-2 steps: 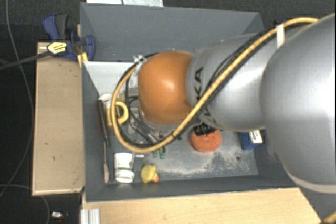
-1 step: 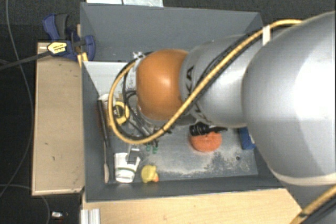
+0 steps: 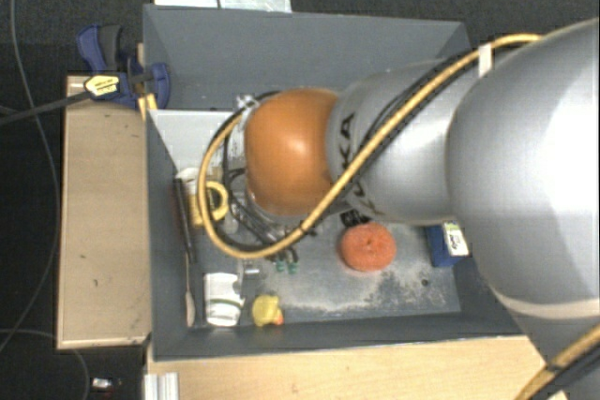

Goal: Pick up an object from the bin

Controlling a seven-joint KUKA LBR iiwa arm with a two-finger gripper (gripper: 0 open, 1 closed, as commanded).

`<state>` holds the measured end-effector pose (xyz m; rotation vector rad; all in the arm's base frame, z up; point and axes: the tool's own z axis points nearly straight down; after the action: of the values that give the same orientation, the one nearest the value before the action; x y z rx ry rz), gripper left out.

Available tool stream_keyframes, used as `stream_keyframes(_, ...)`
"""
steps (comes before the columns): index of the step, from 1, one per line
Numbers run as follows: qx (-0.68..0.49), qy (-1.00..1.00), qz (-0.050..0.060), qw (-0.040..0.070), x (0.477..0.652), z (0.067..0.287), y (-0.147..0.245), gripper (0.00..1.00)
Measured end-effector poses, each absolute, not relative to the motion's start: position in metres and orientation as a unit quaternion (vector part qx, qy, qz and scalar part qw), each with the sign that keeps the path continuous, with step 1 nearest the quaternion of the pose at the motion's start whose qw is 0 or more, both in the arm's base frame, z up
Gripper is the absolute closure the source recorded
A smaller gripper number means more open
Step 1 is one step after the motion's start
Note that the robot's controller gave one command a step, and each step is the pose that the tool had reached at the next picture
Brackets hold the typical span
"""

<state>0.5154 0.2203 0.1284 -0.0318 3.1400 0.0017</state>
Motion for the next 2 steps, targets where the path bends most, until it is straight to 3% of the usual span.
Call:
stream_keyframes(1,-0.040,0.999,0.001,0.004,0.517,0.158,0.187,0.00)
stream_keyframes(2,0.078,0.997,0.002,0.001,0.516,0.125,0.180,0.00)
